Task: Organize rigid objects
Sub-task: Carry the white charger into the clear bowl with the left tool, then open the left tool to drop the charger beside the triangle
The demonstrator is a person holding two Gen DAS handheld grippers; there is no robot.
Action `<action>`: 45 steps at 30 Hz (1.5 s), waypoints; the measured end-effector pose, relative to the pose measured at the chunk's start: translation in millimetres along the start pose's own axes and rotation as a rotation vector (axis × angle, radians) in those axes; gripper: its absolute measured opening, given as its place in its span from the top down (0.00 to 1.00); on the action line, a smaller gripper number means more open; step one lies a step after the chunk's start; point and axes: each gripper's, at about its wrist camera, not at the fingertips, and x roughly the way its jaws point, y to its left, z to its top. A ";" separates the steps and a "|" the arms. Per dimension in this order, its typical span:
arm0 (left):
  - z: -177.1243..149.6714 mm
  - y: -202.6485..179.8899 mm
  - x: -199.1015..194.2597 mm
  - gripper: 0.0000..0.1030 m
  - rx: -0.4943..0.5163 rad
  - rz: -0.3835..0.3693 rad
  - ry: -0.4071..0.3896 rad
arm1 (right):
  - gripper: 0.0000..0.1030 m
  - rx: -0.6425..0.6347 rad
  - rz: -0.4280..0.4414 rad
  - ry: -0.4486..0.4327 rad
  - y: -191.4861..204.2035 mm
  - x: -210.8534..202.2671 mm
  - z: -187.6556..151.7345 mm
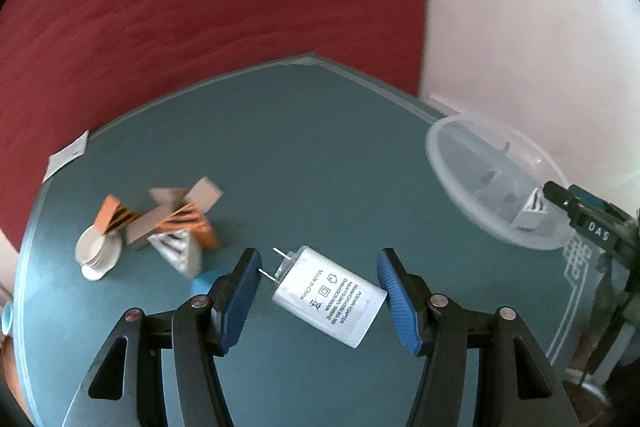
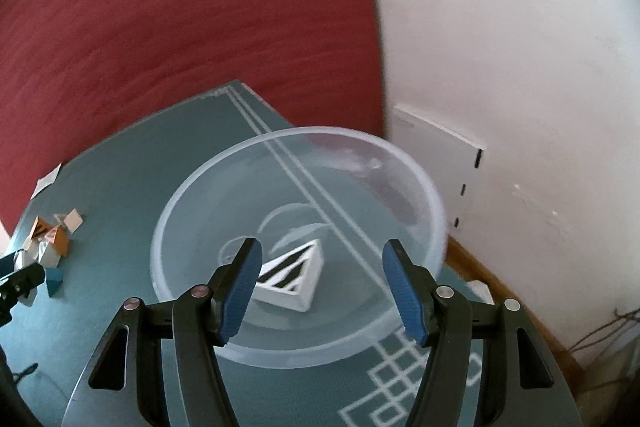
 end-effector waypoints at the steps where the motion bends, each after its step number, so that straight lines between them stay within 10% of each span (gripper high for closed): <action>1: 2.8 -4.3 1.3 0.39 0.004 -0.010 0.000 | 0.38 0.006 -0.004 -0.004 -2.7 -1.0 0.3; 29: 56.4 -108.6 54.0 0.38 0.121 -0.217 -0.017 | 0.38 0.099 -0.052 -0.007 -19.8 -2.8 -5.8; 34: 54.5 -105.1 54.7 0.12 0.099 -0.235 -0.017 | 0.38 0.095 -0.053 -0.009 -18.9 -3.7 -6.5; 45: 47.8 -84.7 51.9 0.01 0.043 -0.135 -0.019 | 0.37 0.087 -0.056 -0.011 -15.9 -4.1 -7.6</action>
